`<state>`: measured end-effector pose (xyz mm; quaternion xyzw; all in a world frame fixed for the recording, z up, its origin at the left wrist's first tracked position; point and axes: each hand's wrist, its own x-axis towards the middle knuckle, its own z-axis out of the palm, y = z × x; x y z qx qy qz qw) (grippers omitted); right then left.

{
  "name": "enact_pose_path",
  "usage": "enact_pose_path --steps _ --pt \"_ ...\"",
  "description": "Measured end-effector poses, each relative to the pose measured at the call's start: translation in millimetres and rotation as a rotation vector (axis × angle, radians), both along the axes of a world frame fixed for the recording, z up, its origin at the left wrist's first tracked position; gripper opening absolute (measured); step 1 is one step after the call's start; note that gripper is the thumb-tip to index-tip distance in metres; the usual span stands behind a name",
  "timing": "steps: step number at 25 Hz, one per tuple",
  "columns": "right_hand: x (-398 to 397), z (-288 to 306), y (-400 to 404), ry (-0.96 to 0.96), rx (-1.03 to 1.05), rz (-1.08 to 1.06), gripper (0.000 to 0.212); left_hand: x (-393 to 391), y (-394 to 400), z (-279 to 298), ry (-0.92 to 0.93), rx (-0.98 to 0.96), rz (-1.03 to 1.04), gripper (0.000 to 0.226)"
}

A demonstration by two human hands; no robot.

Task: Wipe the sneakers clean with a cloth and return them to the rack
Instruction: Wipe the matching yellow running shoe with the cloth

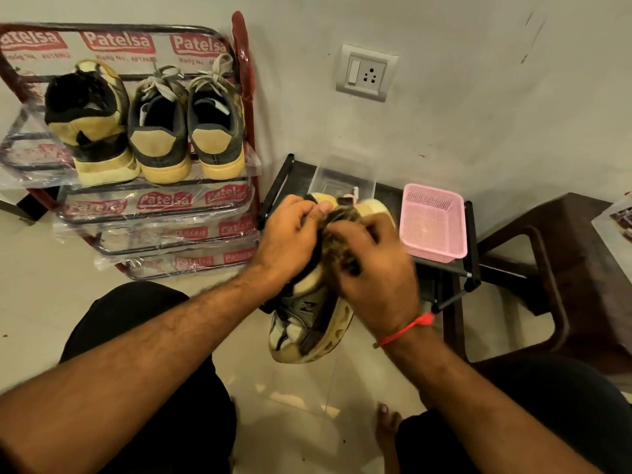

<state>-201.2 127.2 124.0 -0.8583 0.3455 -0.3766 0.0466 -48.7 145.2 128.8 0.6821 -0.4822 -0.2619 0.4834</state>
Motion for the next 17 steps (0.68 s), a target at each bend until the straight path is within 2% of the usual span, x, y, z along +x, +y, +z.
enact_pose_path --steps 2,4,6,10,12,14,17 --pt "9 -20 24 0.099 -0.038 0.144 0.037 13 -3 4 0.185 0.066 0.131 0.037" --pt "11 -25 28 0.178 -0.063 0.268 0.037 23 -2 5 0.252 0.104 0.175 0.042" --pt "4 -13 7 0.132 -0.089 0.246 0.039 22 0 5 0.15 0.122 0.111 0.044" --pt "-17 21 -46 -0.125 0.036 -0.034 0.035 0 6 3 -0.115 0.047 -0.117 0.044" --pt "-15 16 -37 -0.118 0.066 0.0 0.034 -1 2 5 -0.136 0.054 -0.067 0.045" --pt "-3 -4 -4 -0.042 0.089 0.124 0.034 9 -2 11 0.01 0.116 0.078 0.044" --pt "9 -39 41 0.164 0.05 0.348 0.031 34 -5 22 0.429 0.158 0.298 0.036"
